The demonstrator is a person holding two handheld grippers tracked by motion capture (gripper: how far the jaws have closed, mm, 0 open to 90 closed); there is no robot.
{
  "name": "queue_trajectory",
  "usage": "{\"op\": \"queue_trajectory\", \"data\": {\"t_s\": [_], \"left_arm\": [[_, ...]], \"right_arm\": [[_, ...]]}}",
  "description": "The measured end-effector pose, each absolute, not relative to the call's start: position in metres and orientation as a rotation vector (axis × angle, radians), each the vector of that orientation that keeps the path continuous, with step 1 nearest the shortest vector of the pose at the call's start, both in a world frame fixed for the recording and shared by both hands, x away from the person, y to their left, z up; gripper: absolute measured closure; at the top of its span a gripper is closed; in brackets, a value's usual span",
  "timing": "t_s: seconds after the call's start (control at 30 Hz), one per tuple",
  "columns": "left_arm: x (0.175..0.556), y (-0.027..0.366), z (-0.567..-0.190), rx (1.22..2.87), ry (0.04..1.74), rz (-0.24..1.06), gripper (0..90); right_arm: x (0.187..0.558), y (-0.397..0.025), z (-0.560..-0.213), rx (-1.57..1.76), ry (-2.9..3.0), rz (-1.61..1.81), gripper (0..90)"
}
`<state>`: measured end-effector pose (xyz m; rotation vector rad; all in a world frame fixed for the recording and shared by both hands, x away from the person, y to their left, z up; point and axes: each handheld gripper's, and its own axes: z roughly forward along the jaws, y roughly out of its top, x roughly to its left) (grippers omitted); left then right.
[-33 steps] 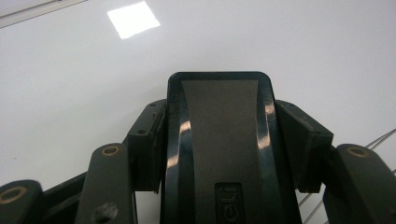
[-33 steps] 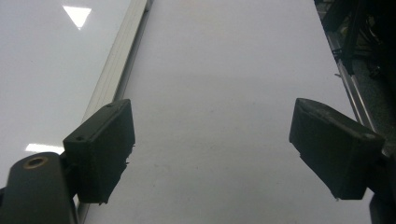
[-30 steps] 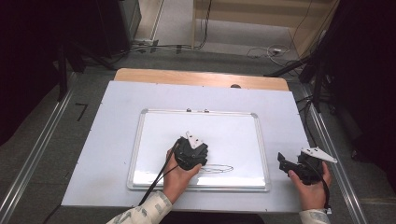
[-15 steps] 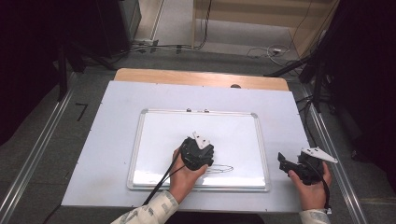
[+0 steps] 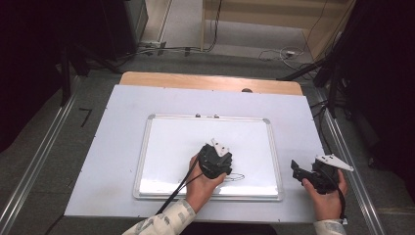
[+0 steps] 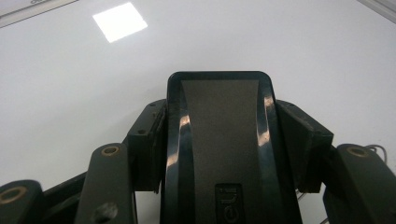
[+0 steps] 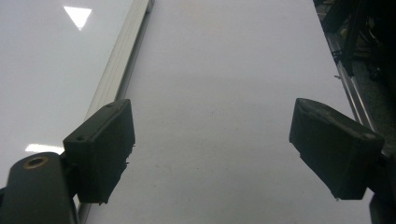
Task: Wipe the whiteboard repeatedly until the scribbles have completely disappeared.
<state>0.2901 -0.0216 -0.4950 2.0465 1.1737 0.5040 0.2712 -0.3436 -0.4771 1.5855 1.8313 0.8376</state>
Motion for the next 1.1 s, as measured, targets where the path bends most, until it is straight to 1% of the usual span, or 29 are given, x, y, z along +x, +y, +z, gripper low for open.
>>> {"op": "queue_trajectory", "data": {"t_s": [1.1], "left_arm": [[0.29, -0.064, -0.494, 2.088, 1.089, 0.465, 41.0]], "right_arm": [[0.271, -0.344, -0.477, 1.581, 1.835, 0.845, 13.1]]}}
